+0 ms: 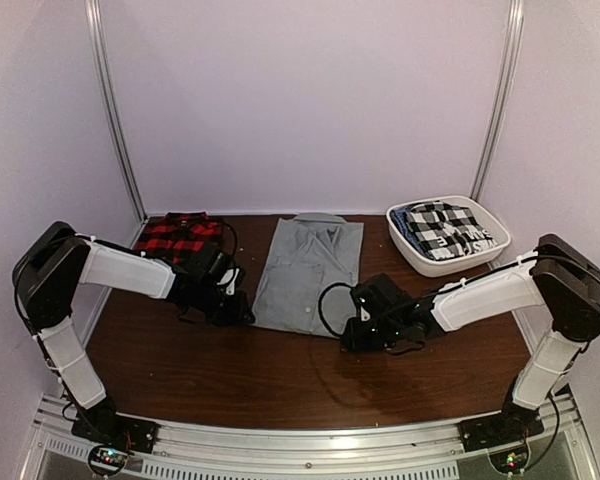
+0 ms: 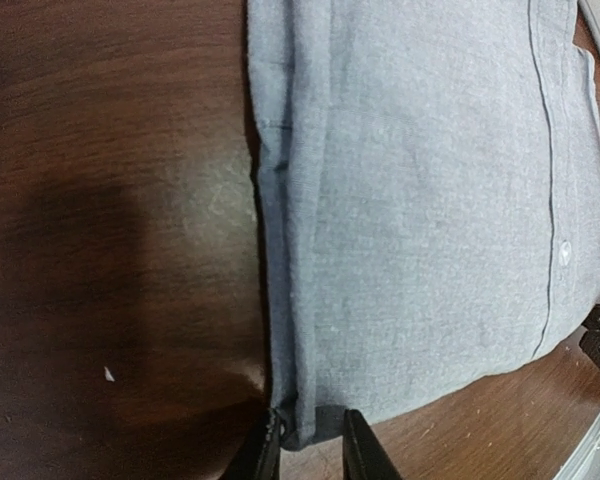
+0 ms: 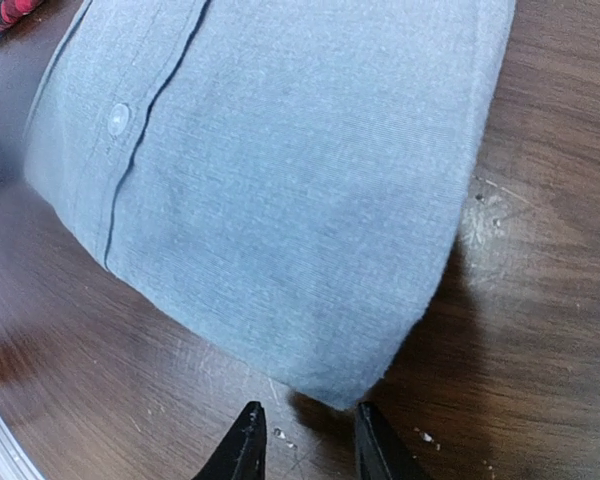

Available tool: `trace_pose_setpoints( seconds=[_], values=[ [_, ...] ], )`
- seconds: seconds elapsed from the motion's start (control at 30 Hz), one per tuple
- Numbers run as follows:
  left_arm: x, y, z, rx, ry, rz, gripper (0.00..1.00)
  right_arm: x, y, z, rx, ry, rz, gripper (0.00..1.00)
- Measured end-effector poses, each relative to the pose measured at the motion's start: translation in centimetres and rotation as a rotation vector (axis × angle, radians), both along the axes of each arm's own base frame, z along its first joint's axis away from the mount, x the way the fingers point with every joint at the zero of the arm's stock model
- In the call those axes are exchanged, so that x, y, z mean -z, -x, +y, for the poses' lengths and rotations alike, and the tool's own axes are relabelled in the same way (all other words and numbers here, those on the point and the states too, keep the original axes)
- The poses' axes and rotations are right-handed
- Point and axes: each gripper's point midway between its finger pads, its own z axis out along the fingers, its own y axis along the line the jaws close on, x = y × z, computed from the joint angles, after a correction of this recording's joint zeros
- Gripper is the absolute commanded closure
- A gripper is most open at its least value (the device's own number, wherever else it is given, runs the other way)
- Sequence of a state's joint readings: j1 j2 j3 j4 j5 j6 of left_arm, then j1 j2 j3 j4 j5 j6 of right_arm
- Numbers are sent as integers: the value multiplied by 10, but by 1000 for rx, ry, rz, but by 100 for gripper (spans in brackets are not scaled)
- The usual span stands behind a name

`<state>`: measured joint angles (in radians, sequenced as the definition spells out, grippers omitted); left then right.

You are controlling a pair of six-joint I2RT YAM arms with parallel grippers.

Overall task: Fold and stack the long sleeve shirts
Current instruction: Move the 2/3-rectangle-folded shirt to the center of the board.

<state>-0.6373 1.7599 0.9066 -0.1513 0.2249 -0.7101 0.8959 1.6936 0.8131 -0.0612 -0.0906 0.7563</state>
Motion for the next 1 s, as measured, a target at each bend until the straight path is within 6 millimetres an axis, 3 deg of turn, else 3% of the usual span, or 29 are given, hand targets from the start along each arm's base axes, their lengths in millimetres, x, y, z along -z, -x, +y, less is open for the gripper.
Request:
trace_pose_setpoints(
  seconds=[0.23,0.37,0.53,0.77,1.0],
  values=[
    [1,2,-2,-4,2,7,91,1,-6,8,0,-17,-13,77],
    [1,2,-2,-11,7,14,100,2,-8,9,4,-19,-14,88],
    [1,3,-3,-14,12,20,100,4,-9,6,11,-3,-18,99],
    [1,12,0,-16,23,36,100,4,-9,4,6,16,-26,100],
    [0,45,1,5,32,59,100,4,12,-4,-26,39,-18,100]
  ],
)
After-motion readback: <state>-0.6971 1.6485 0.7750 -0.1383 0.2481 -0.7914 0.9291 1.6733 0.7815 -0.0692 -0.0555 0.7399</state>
